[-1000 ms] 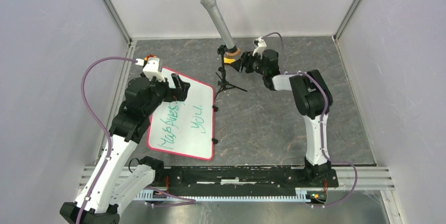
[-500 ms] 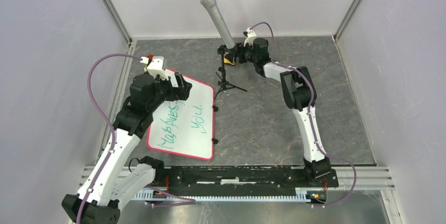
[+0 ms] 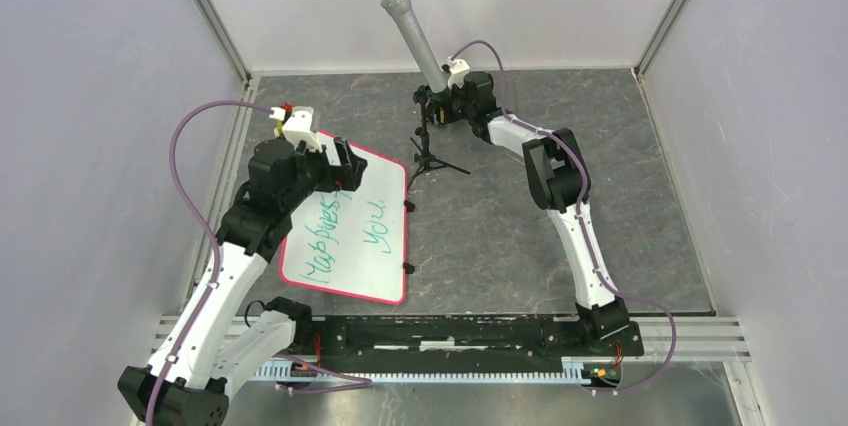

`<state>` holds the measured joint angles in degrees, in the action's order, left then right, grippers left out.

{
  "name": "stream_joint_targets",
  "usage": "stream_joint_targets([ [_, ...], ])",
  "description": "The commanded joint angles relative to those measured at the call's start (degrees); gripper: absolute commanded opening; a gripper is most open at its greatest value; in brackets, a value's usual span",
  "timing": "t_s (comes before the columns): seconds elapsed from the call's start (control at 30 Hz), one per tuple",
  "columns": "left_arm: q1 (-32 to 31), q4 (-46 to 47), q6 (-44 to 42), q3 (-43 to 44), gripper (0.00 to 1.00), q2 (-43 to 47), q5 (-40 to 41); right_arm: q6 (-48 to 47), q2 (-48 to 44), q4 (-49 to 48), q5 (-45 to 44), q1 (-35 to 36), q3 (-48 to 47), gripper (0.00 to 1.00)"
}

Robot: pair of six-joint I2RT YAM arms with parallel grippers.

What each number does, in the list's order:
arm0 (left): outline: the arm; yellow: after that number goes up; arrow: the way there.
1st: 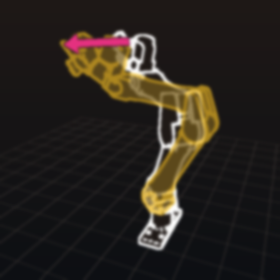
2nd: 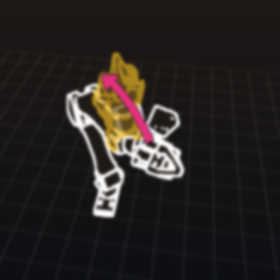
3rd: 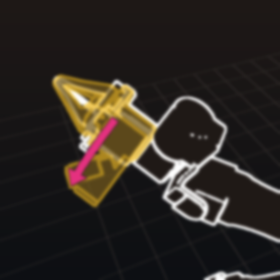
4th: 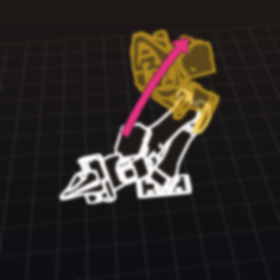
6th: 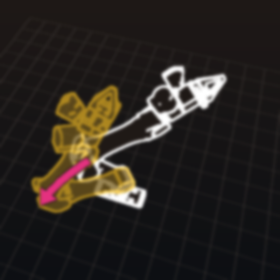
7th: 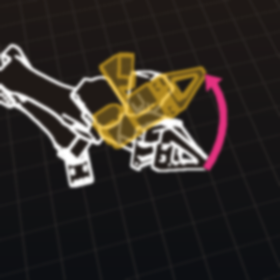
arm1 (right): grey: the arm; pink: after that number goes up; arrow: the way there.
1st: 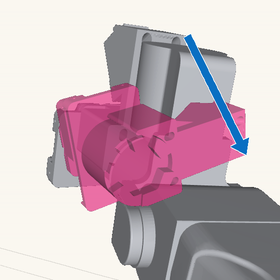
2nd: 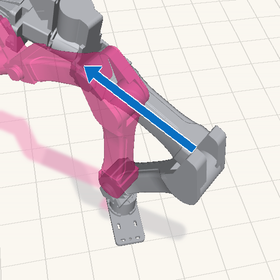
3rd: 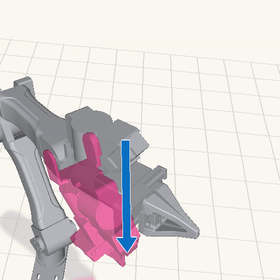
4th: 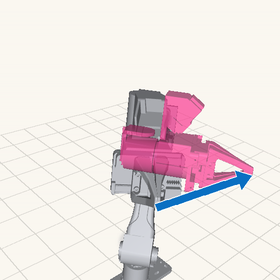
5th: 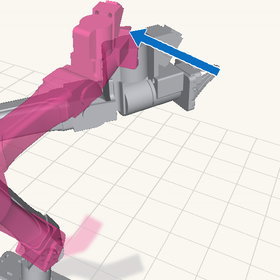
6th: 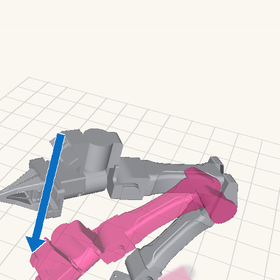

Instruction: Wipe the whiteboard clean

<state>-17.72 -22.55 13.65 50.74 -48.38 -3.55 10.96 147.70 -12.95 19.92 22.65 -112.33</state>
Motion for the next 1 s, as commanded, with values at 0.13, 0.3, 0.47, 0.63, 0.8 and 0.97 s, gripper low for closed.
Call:
stream_joint_targets([
  [0.13,0.14,0.09,1.36,7.2,1.0,1.02,-2.63,-7.2,-2.8,12.62,-10.17,3.1,-0.16,0.62],
  [0.3,0.14,1.12,1.97,7.8,1.0,1.5,-2.85,-8.85,-3.61,16.02,-12.19,3.27,0.42,0.55],
  [0.47,0.14,1.07,1.81,9.76,1.0,-0.01,-2.71,-7.71,-9.68,11.68,-15.31,2.87,11.31,0.53],
  [0.63,0.15,1.03,0.96,9.49,1.0,-0.62,-1.6,-4.43,-16.4,7.63,-16.72,0.43,21.78,0.53],
  [0.8,0.14,0.92,0.46,7.35,1.0,0.45,-0.12,-5.15,-21.7,7.06,-16.94,-1.53,28.13,0.54],
  [0.97,0.19,-1.08,0.16,7.42,1.0,1.26,0.44,-10.21,-27.21,7.11,-13.48,-2.25,32.37,0.66],
])
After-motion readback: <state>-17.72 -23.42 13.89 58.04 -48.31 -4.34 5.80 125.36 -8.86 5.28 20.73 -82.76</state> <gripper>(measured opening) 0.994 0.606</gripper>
